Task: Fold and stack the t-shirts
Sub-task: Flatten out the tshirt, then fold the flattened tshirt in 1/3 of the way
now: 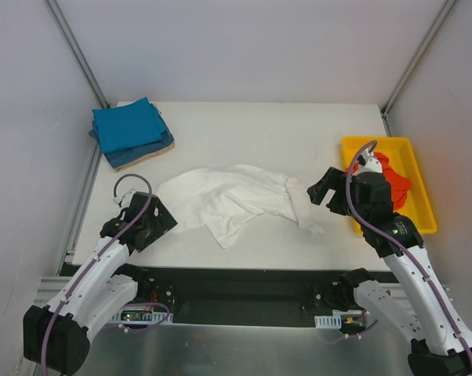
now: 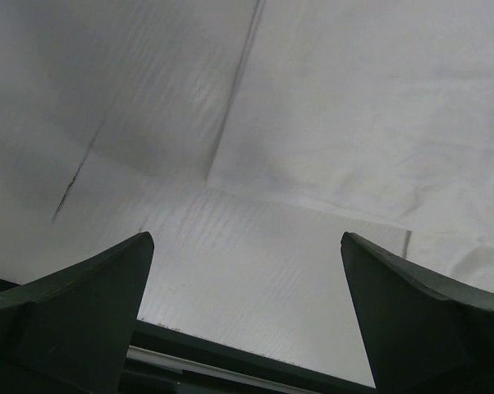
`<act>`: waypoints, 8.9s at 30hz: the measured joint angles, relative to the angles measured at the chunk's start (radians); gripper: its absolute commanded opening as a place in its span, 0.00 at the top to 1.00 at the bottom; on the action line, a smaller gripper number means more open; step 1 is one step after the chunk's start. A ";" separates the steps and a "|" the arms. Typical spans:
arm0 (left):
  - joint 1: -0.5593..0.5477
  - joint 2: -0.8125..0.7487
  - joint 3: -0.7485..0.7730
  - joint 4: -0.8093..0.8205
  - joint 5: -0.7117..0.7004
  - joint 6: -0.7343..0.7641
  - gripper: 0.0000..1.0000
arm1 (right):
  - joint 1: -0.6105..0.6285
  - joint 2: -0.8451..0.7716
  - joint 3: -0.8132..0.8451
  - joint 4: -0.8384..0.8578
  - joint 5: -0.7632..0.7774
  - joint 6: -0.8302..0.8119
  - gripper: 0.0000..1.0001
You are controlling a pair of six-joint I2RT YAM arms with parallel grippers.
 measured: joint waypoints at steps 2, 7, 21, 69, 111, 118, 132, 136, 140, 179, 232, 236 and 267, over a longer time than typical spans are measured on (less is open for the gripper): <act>0.000 0.024 0.000 -0.014 -0.014 -0.020 0.01 | 0.001 -0.005 -0.013 -0.006 -0.012 0.003 0.04; 0.000 0.080 0.000 -0.029 -0.042 -0.079 0.07 | 0.001 0.017 -0.021 -0.026 -0.010 -0.004 0.04; 0.000 0.158 0.024 -0.026 -0.137 -0.167 0.35 | 0.001 0.074 -0.075 -0.003 -0.080 -0.035 0.04; 0.000 0.305 0.060 0.137 -0.069 -0.006 1.00 | 0.008 0.189 -0.115 -0.042 -0.042 -0.036 0.02; 0.000 -0.208 0.037 0.116 -0.150 0.047 1.00 | 0.235 0.501 0.137 -0.272 0.409 0.056 0.99; 0.000 -0.341 0.215 0.116 -0.200 0.065 1.00 | 0.235 0.257 0.283 -0.338 0.436 -0.009 0.99; 0.000 -0.407 0.725 0.121 -0.163 0.135 1.00 | 0.235 0.001 0.817 -0.423 0.246 -0.135 0.99; 0.000 -0.320 0.925 0.154 -0.099 0.177 1.00 | 0.235 0.014 0.975 -0.439 0.159 -0.165 0.99; 0.000 -0.216 1.063 0.194 -0.061 0.225 1.00 | 0.235 0.069 1.102 -0.457 0.135 -0.203 0.99; 0.247 0.015 0.259 0.332 0.103 0.262 1.00 | -0.197 0.275 0.380 -0.314 -0.228 -0.285 0.91; 0.247 0.079 -0.007 0.352 0.177 0.139 1.00 | -0.045 0.623 -0.172 -0.041 -0.045 0.132 0.41; 0.247 0.073 -0.007 0.347 0.177 0.131 1.00 | -0.043 0.658 -0.166 -0.043 -0.043 0.136 0.55; 0.247 -0.276 -0.011 -0.053 0.180 -0.033 1.00 | 0.112 -0.077 -0.252 -0.618 -0.205 0.332 0.99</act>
